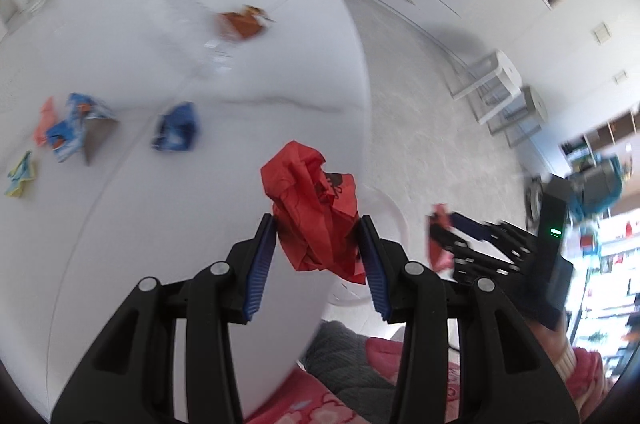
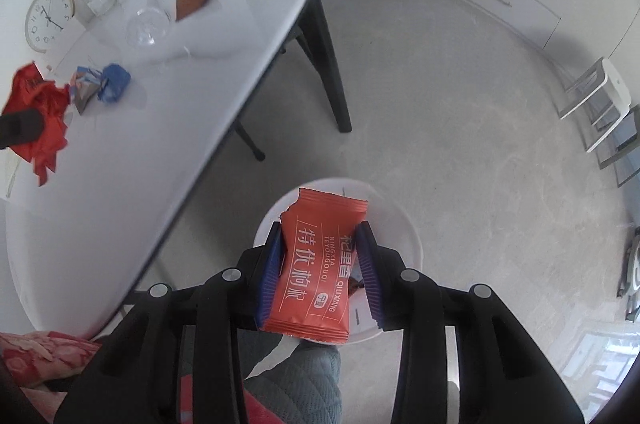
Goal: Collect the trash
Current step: 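Carry the red tissue and orange packet over the wastebasket and open both grippers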
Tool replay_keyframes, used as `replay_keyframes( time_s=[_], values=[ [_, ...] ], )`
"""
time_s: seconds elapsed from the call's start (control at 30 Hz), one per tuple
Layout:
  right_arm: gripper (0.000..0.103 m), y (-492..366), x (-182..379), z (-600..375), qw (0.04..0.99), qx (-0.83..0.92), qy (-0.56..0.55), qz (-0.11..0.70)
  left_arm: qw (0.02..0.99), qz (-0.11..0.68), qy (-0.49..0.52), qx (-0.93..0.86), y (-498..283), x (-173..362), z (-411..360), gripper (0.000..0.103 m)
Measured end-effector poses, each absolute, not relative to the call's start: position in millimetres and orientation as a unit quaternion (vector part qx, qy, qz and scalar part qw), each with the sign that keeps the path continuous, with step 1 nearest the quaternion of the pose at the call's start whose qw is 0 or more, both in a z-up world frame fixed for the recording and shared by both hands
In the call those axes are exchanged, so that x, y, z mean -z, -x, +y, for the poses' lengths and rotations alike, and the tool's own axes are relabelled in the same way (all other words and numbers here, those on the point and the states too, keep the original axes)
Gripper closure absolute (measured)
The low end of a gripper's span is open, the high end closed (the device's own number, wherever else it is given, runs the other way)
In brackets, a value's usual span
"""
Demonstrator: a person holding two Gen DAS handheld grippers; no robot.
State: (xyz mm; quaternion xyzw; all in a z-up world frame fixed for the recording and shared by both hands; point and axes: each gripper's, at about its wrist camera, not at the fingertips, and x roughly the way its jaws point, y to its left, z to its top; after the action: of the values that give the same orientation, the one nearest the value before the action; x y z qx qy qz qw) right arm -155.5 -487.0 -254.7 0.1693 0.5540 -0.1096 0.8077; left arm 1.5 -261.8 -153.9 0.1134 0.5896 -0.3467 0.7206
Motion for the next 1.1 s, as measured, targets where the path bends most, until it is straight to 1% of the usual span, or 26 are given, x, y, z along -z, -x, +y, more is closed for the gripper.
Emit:
replay_keyframes(
  time_s=[0.07,0.13,0.17,0.23,0.27,0.33,0.4,0.57,0.63,0.67,0.7,0.73,0.8,0.87,0.93,1.0,1.1],
  values=[
    [0.061,158.7,268.3,-485.3,0.801,0.104,-0.159,0.568,0.712,0.589,-0.131,0.358,12.6,157.5,-275.2,0.061],
    [0.047,164.1,279.3,-487.8,0.796,0.097,-0.162,0.576,0.706,0.587,-0.145,0.370,25.1,159.6,-287.7,0.061],
    [0.043,165.6,281.8,-489.1,0.794,0.094,-0.164,0.578,0.703,0.585,-0.153,0.375,31.6,160.9,-294.4,0.061],
    [0.028,172.7,280.7,-493.9,0.794,0.100,-0.169,0.576,0.697,0.581,-0.165,0.386,42.8,162.7,-305.5,0.061],
    [0.025,176.5,276.2,-497.4,0.796,0.105,-0.171,0.572,0.695,0.579,-0.171,0.391,47.8,163.7,-310.3,0.061],
    [0.015,185.0,267.0,-504.8,0.801,0.116,-0.172,0.561,0.687,0.578,-0.180,0.402,58.7,166.9,-320.2,0.061],
    [0.011,192.1,256.9,-512.4,0.807,0.131,-0.164,0.552,0.679,0.580,-0.187,0.409,66.2,172.1,-329.9,0.061],
    [0.008,210.7,228.9,-533.6,0.820,0.163,-0.147,0.528,0.657,0.590,-0.200,0.424,84.1,186.3,-352.2,0.061],
    [0.008,217.1,222.0,-541.0,0.825,0.170,-0.141,0.520,0.649,0.592,-0.204,0.431,89.5,190.6,-360.1,0.055],
    [0.008,219.9,218.8,-543.5,0.827,0.175,-0.138,0.517,0.648,0.593,-0.208,0.431,91.2,192.0,-362.9,0.044],
    [0.007,223.2,216.9,-546.9,0.828,0.180,-0.136,0.513,0.649,0.591,-0.214,0.429,93.6,192.4,-366.2,0.036],
    [0.005,224.1,216.5,-547.9,0.829,0.184,-0.135,0.511,0.653,0.586,-0.219,0.426,94.5,191.4,-367.7,0.023],
    [0.004,226.6,216.3,-551.3,0.829,0.192,-0.135,0.507,0.665,0.572,-0.222,0.425,96.7,185.1,-369.0,0.020],
    [0.004,227.7,218.2,-554.9,0.827,0.195,-0.141,0.509,0.676,0.563,-0.223,0.421,96.1,178.9,-367.4,0.012],
    [0.004,227.6,219.5,-555.0,0.825,0.193,-0.145,0.510,0.693,0.554,-0.223,0.403,91.1,172.5,-362.0,0.012],
    [0.004,224.9,220.0,-553.5,0.825,0.190,-0.145,0.511,0.708,0.553,-0.222,0.380,83.3,167.2,-352.6,0.008],
    [0.003,218.6,218.6,-550.1,0.827,0.182,-0.148,0.511,0.727,0.549,-0.208,0.355,71.4,157.9,-337.8,0.008]
  ],
)
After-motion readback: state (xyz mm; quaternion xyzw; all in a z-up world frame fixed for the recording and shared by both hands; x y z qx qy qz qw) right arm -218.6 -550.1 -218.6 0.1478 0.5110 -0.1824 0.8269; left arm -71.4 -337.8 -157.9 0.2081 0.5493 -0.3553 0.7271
